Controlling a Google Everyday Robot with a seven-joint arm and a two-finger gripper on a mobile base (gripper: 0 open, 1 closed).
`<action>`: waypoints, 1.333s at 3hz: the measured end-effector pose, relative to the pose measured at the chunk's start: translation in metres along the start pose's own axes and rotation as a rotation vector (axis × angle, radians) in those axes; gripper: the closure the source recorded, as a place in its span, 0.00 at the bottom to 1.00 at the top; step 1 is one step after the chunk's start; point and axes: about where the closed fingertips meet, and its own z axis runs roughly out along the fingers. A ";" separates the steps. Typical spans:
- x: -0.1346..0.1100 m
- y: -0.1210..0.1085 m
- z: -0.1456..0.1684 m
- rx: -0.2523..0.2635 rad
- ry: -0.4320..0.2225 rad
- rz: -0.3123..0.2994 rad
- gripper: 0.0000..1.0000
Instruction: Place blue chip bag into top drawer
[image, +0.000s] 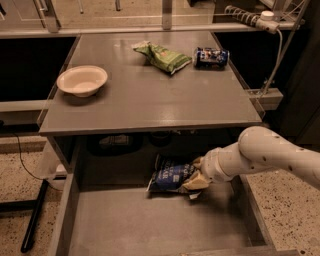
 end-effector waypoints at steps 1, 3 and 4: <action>0.000 -0.001 0.004 -0.002 -0.001 0.000 0.82; 0.000 -0.001 0.004 -0.002 -0.001 0.000 0.35; 0.000 -0.001 0.004 -0.002 -0.001 0.000 0.12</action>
Offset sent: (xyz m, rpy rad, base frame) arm 0.0015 0.0022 -0.0024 0.0010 0.0016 0.0012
